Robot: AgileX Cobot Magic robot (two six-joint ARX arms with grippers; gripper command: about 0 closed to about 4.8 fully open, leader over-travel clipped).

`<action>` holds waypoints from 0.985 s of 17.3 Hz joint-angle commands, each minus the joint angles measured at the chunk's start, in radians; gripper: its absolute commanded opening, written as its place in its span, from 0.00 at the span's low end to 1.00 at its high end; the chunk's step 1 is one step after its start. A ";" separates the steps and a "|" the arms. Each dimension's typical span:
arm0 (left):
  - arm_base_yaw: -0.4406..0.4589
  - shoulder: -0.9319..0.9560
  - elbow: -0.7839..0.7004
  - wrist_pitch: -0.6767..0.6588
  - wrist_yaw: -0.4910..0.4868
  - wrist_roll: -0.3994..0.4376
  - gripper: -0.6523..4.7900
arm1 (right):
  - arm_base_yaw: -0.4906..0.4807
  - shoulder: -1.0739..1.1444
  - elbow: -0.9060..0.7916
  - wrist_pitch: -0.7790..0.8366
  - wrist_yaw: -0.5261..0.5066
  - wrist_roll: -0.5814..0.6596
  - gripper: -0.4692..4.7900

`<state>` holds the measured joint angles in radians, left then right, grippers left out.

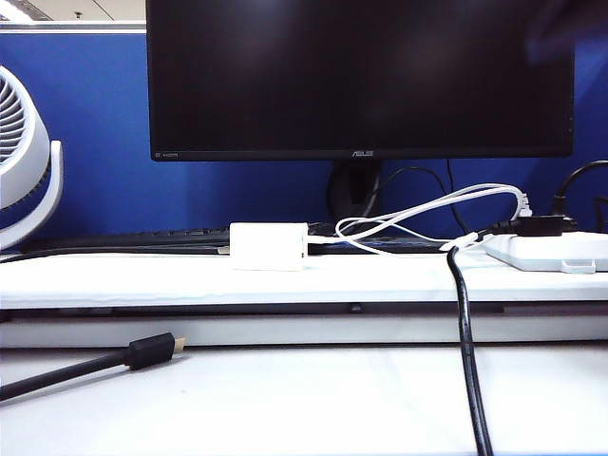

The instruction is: Pick up the Type-C charging cable and the charging base, insert one end of the Type-C charger into the corresponding slot on the base, and finally place the plugged-in charger back on the table.

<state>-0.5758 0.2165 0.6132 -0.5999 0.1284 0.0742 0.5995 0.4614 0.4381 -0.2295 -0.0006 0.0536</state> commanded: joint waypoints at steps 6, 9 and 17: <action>0.000 0.023 -0.360 0.356 0.004 -0.034 0.11 | 0.001 -0.005 -0.217 0.152 -0.002 0.018 0.08; 0.000 0.023 -0.437 0.375 -0.012 -0.030 0.11 | 0.001 -0.005 -0.322 0.240 0.005 0.025 0.08; 0.000 0.020 -0.528 0.380 -0.013 -0.030 0.11 | 0.002 -0.005 -0.389 0.240 -0.021 0.055 0.08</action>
<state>-0.5762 0.2367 0.0937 -0.2268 0.1196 0.0471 0.5995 0.4572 0.0437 0.0006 -0.0078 0.1020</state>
